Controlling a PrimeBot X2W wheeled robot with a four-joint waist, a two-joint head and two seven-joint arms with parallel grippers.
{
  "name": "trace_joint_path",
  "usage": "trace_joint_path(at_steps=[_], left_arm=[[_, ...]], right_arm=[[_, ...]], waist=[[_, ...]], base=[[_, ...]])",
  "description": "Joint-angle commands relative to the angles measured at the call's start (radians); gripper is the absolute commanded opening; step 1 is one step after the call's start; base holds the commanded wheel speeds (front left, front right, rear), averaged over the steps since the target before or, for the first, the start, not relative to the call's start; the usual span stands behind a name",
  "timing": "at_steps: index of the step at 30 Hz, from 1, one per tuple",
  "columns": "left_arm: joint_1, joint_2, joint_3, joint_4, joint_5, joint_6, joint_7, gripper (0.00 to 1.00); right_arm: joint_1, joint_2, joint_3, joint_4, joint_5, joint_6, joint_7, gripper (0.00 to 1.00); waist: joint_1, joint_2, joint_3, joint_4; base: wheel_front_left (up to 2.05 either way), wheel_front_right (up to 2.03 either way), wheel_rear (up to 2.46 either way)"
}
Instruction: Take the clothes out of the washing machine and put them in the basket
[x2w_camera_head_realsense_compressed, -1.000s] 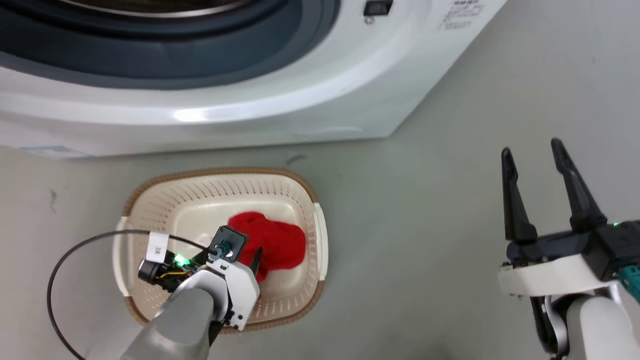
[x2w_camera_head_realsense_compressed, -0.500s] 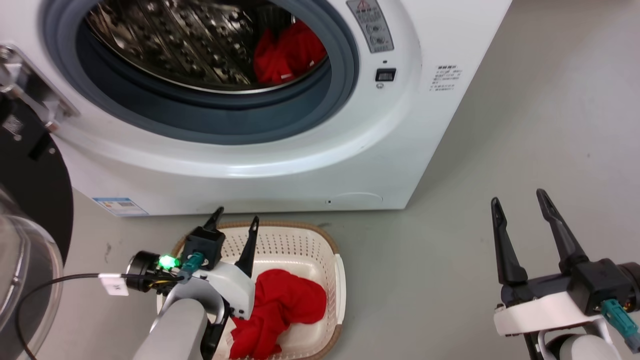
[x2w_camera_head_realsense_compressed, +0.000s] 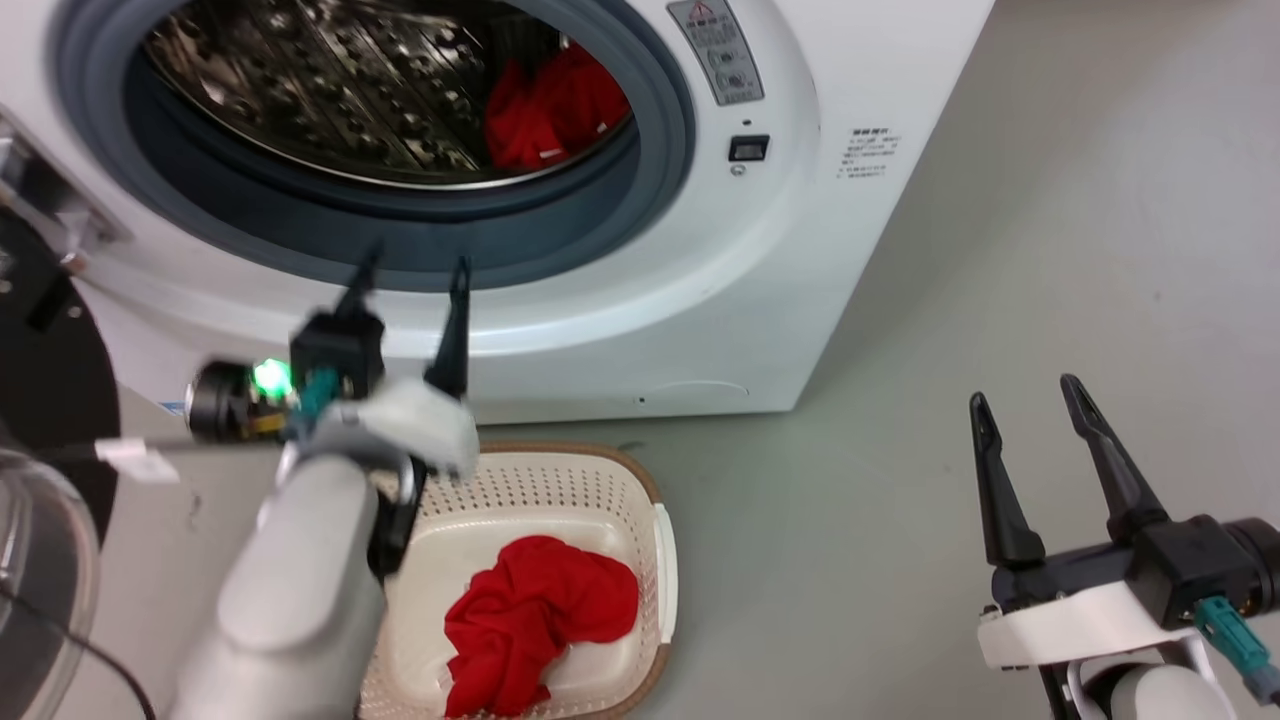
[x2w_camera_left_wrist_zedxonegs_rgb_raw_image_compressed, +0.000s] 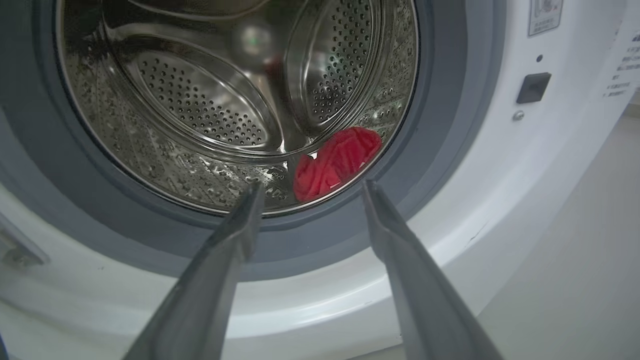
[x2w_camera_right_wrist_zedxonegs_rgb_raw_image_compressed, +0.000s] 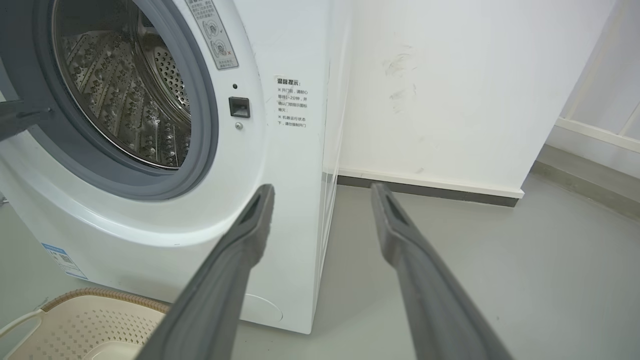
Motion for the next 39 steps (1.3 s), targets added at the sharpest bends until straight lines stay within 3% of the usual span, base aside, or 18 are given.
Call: trace_joint_path(at_steps=[1,10,23,30,39], left_arm=[[-0.026,0.003,0.003,0.009,0.003,-0.005,-0.003,1.00],[-0.383,0.046,-0.012,0.229,0.030,-0.060,0.066,1.00],[-0.818,0.131,-0.072,0.501,0.065,-0.145,0.292,1.00],[-0.984,0.143,-0.116,0.606,0.034,-0.163,0.452,1.00],[-1.083,0.157,-0.189,0.661,-0.055,-0.164,0.612,1.00]], right_arm=[[-0.017,0.001,0.001,-0.005,0.010,-0.001,-0.002,1.00],[-0.088,0.001,0.015,-0.021,0.028,-0.001,-0.002,1.00],[-0.177,0.001,0.030,-0.045,0.082,-0.001,-0.002,1.00],[-0.216,0.001,0.040,-0.059,0.106,-0.001,-0.002,1.00],[-0.242,0.001,0.055,-0.064,0.135,-0.001,-0.002,1.00]], waist=[[0.0001,-0.0001,0.023,-0.016],[0.0001,-0.0001,0.176,-0.094],[0.0001,-0.0001,0.394,-0.190],[0.0001,-0.0001,0.473,-0.217],[0.0001,-0.0001,0.532,-0.253]], base=[[0.00,0.00,0.00],[0.00,0.00,0.00],[0.00,0.00,0.00],[0.00,0.00,0.00],[0.00,0.00,0.00]])
